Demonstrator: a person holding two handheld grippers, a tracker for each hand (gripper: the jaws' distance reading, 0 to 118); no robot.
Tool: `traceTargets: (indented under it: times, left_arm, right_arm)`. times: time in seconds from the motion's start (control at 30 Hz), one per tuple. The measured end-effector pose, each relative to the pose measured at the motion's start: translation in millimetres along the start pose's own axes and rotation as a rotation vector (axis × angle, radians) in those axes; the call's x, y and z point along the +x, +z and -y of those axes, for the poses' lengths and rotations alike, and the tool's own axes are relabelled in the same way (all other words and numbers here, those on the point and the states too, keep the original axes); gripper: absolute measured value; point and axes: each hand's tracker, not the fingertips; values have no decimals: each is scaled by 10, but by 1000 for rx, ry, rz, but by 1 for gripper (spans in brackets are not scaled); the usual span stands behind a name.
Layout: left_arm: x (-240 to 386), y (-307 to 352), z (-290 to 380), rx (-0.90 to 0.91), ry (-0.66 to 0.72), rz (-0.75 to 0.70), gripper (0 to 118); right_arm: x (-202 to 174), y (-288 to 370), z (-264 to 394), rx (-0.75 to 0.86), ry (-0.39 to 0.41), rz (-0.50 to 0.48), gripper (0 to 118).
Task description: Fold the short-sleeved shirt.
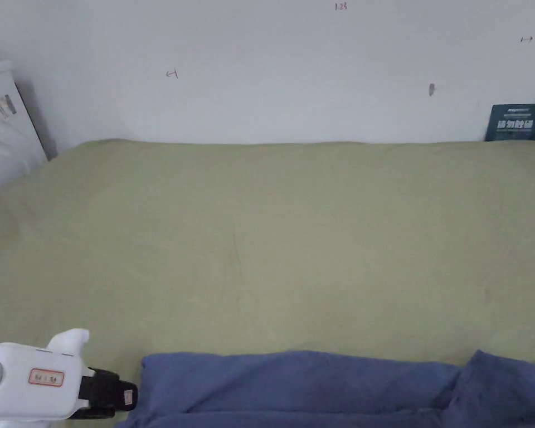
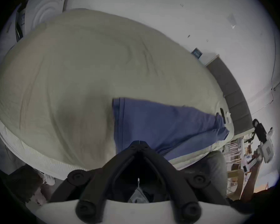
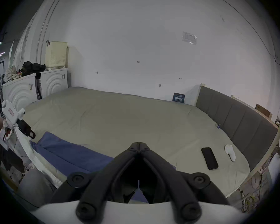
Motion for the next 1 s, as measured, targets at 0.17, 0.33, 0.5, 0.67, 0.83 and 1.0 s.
traceTargets:
  times: [0.17,0.33,0.5,0.67,0.83,1.0]
  left_arm:
    - [-44,-110,-64,-27,20,63,9]
    - [-405,-235,-207,-47,25,56,109]
    - [-582,-387,-213,-86,138,72,108]
    - [-550,-326,-149,-49,225,144,108]
    - [-565,-302,-70,-51,298,257,107]
    - [-300,-345,31,-54,294,326,106]
  right_arm:
    - [-26,-71,34,-27,18,-28,0]
    - [-50,-70,45,-39,19,-48,0]
    - [-88,-58,60,-51,45,-54,0]
    - [-119,-73,86,-63,39,-65,0]
    - [-135,-101,121,-75,21,-78,0]
    - [-137,-109,137,-80,8,-84,0]
